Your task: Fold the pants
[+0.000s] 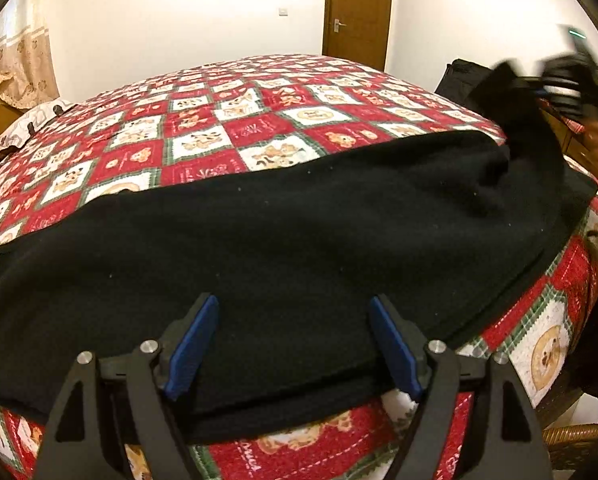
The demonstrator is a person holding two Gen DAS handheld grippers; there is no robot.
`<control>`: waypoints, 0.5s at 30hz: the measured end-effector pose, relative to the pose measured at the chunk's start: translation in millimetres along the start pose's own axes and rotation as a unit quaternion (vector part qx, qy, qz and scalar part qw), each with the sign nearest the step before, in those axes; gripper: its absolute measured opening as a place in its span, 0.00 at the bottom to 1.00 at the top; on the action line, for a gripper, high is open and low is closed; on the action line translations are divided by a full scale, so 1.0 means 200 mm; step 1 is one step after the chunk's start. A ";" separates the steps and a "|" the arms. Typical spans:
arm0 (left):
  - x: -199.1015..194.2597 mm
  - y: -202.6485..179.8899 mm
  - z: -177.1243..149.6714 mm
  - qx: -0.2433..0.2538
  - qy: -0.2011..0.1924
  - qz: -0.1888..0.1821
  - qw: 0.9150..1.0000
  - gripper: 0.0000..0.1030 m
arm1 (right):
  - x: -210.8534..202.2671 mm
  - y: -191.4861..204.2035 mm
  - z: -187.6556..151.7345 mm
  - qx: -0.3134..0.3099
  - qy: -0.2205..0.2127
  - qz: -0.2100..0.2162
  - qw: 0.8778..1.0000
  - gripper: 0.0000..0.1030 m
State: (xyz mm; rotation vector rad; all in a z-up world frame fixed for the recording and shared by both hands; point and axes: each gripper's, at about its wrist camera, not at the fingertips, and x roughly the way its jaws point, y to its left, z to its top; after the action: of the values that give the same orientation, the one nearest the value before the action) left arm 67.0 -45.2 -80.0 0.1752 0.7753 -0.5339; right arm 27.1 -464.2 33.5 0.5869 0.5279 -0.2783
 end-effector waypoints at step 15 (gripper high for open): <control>-0.03 -0.02 0.04 -0.012 0.013 -0.014 1.000 0.79 | -0.36 -0.81 -0.35 0.201 -0.026 0.043 0.978 0.04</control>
State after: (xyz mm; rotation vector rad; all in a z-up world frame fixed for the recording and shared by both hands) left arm 66.4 -49.4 -70.4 0.1502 0.8105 -0.5504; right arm -125.2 -545.2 -50.3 0.9898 0.3964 -0.3199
